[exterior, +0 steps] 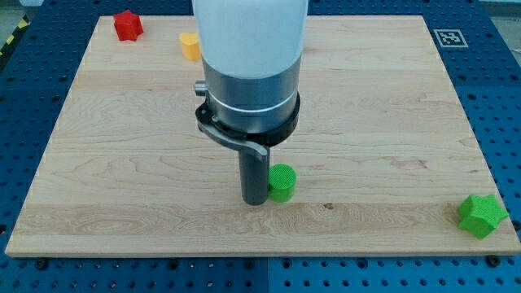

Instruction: Move the green circle towards the bottom right

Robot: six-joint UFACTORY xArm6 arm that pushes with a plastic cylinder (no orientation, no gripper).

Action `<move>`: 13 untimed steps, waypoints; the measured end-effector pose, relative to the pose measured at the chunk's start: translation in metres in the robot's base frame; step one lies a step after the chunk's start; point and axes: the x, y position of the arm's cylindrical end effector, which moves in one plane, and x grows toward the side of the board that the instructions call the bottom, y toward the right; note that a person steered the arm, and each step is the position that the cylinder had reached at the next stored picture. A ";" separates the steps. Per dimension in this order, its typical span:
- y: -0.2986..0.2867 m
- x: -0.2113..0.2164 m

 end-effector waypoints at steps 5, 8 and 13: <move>0.109 -0.062; 0.112 -0.069; 0.105 -0.036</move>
